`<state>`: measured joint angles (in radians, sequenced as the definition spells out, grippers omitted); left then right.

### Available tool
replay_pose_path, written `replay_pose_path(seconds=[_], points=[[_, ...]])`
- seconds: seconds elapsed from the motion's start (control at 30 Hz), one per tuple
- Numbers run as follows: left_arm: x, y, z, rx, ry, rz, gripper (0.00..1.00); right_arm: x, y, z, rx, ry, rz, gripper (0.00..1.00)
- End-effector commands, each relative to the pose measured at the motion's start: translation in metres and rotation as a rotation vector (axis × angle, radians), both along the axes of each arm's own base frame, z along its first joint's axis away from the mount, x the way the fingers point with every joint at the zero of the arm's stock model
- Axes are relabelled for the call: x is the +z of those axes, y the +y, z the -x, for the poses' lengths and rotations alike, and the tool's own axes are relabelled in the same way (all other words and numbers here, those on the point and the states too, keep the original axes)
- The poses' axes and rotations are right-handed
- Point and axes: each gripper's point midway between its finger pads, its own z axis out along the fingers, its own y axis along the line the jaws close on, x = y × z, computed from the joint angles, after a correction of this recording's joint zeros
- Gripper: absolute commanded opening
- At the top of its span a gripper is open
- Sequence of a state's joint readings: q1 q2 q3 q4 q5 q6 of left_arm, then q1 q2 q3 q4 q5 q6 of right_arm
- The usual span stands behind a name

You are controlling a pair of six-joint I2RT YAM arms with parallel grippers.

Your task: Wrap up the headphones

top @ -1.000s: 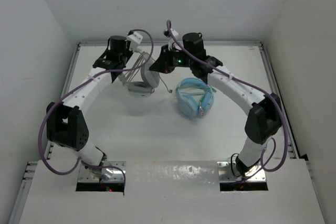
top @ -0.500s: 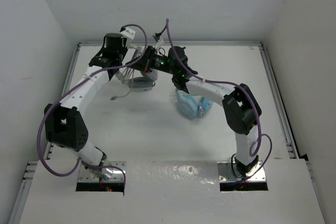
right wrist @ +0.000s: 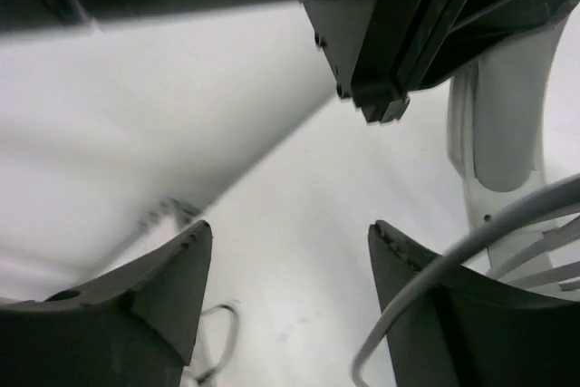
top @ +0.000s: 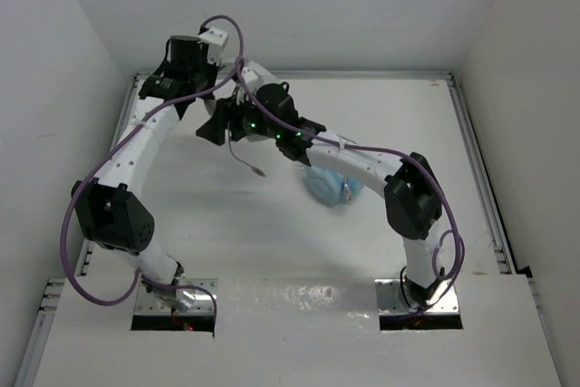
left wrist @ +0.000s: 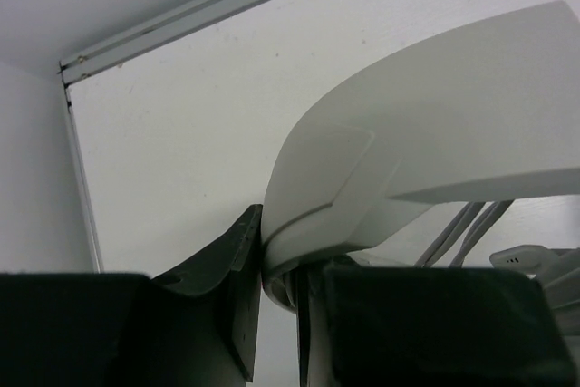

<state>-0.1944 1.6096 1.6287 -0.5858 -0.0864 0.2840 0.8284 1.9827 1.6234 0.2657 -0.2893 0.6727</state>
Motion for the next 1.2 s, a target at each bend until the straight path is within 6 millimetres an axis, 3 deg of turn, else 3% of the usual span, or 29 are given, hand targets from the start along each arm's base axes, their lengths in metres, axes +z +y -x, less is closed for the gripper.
replay_pose_path(seconds=[0.0, 0.07, 0.13, 0.17, 0.33, 0.4, 0.47, 0.5, 0.53, 0.57, 0.6, 0.63, 0.67, 0.7, 0.73, 0.8, 0.9, 0.93, 0.97, 1.03, 1.07, 1.1, 1.13, 1.17], points=[[0.028, -0.016, -0.008, -0.029, -0.047, 0.124, 0.0, -0.012, -0.022, -0.007, -0.058, -0.136, 0.177, 0.7], [0.016, -0.019, -0.012, -0.049, -0.004, 0.152, 0.0, -0.018, -0.028, 0.006, -0.055, -0.181, 0.242, 0.81], [0.02, -0.019, -0.014, -0.07, 0.03, 0.196, 0.0, -0.031, -0.032, 0.021, -0.035, -0.256, 0.34, 0.9], [0.012, -0.018, -0.018, -0.069, 0.062, 0.21, 0.0, -0.027, -0.034, 0.028, -0.025, -0.288, 0.358, 0.99], [0.02, -0.013, -0.018, -0.068, 0.07, 0.242, 0.0, -0.05, -0.041, 0.069, 0.116, -0.358, 0.417, 0.99], [0.018, -0.009, -0.018, -0.059, 0.069, 0.222, 0.0, -0.041, -0.047, 0.08, 0.152, -0.392, 0.396, 0.99], [0.012, -0.006, -0.017, -0.053, 0.088, 0.2, 0.0, -0.048, -0.055, 0.095, 0.22, -0.43, 0.402, 0.99], [0.008, -0.004, -0.018, -0.057, 0.099, 0.178, 0.0, -0.035, -0.061, 0.102, 0.232, -0.47, 0.383, 0.99], [0.006, -0.002, -0.021, -0.053, 0.104, 0.161, 0.0, -0.042, -0.068, 0.111, 0.27, -0.483, 0.396, 0.98], [0.002, 0.0, -0.019, -0.055, 0.129, 0.142, 0.0, -0.038, -0.072, 0.119, 0.313, -0.529, 0.392, 0.9], [0.0, 0.002, -0.019, -0.065, 0.135, 0.116, 0.0, -0.025, -0.081, 0.124, 0.322, -0.593, 0.397, 0.53], [-0.001, 0.007, -0.021, -0.049, 0.135, 0.091, 0.0, -0.024, -0.088, 0.124, 0.299, -0.598, 0.407, 0.35], [0.001, 0.01, -0.022, -0.043, 0.122, 0.074, 0.0, -0.018, -0.099, 0.11, 0.196, -0.601, 0.443, 0.3], [0.003, 0.012, -0.023, -0.044, 0.113, 0.054, 0.0, -0.01, -0.108, 0.102, 0.134, -0.615, 0.46, 0.39], [0.005, 0.016, -0.023, -0.029, 0.103, 0.033, 0.0, 0.001, -0.117, 0.096, 0.074, -0.639, 0.469, 0.66], [0.009, 0.017, -0.024, -0.033, 0.089, 0.005, 0.0, 0.009, -0.134, 0.07, -0.073, -0.662, 0.535, 0.75], [0.01, 0.011, -0.022, -0.051, 0.094, -0.014, 0.0, 0.021, -0.142, 0.041, -0.205, -0.646, 0.598, 0.91], [0.009, 0.009, -0.022, -0.058, 0.1, -0.019, 0.0, 0.04, -0.141, 0.031, -0.25, -0.657, 0.579, 0.95], [0.006, 0.007, -0.02, -0.066, 0.113, -0.023, 0.0, 0.027, -0.139, 0.023, -0.252, -0.631, 0.618, 0.97], [0.004, 0.006, -0.019, -0.062, 0.118, -0.049, 0.0, 0.044, -0.139, 0.002, -0.309, -0.611, 0.601, 0.99], [0.002, 0.005, -0.018, -0.066, 0.124, -0.051, 0.0, 0.033, -0.134, -0.009, -0.319, -0.572, 0.611, 0.99], [0.001, 0.004, -0.017, -0.069, 0.13, -0.054, 0.0, 0.035, -0.138, -0.03, -0.357, -0.537, 0.604, 0.99], [0.002, 0.003, -0.016, -0.071, 0.128, -0.052, 0.0, 0.049, -0.135, -0.03, -0.353, -0.55, 0.578, 0.99], [0.0, 0.003, -0.015, -0.074, 0.134, -0.054, 0.0, 0.034, -0.136, -0.047, -0.357, -0.51, 0.594, 0.99]])
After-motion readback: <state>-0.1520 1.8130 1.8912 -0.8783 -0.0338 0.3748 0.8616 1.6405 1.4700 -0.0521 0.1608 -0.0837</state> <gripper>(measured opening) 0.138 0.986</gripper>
